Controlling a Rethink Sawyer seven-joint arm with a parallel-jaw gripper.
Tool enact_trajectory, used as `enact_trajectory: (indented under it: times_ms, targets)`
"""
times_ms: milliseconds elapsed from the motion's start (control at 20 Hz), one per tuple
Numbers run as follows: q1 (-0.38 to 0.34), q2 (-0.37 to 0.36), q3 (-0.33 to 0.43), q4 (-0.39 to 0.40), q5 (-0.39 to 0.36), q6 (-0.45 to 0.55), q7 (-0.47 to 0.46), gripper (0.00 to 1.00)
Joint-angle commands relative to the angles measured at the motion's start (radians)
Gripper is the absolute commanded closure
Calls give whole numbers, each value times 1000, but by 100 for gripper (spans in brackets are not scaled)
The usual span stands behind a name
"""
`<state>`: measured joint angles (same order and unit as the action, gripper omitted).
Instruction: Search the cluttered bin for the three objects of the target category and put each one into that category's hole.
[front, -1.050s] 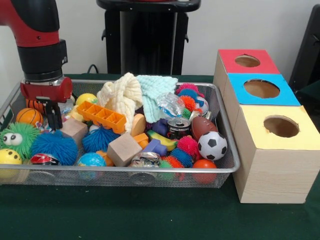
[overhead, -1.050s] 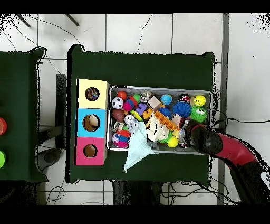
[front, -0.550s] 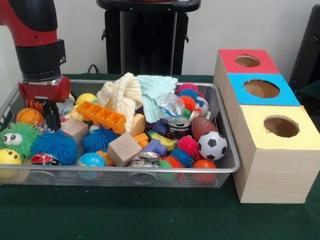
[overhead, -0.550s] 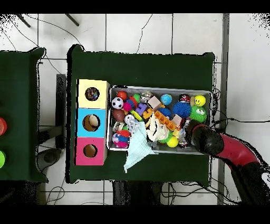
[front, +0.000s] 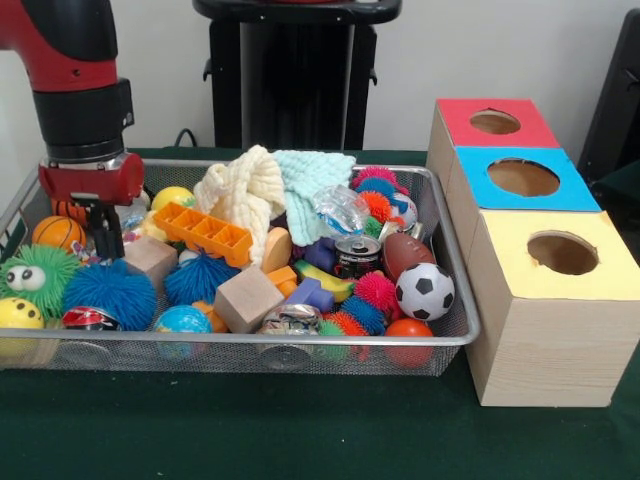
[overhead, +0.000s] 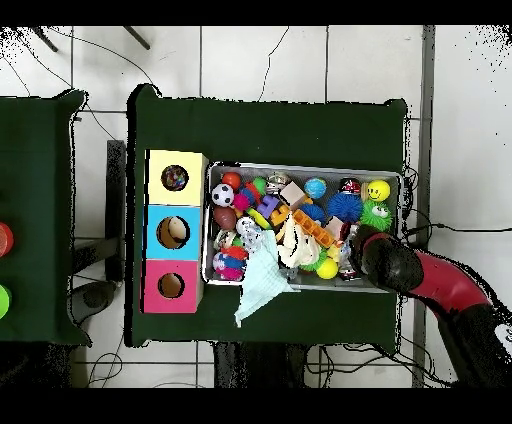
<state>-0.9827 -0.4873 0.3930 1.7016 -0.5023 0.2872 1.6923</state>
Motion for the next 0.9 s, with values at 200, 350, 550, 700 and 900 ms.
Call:
enact_trajectory:
  times_ms: [200, 350, 550, 700, 900]
  targets:
    - [74, 63, -29, -144, -92, 104, -74, 100]
    - [81, 84, -30, -166, -93, 113, -74, 100]
    - [94, 103, -34, -190, -98, 112, -73, 100]
    - [106, 131, -39, -220, -99, 117, -75, 100]
    - [110, 139, -41, -229, -95, 119, -76, 100]
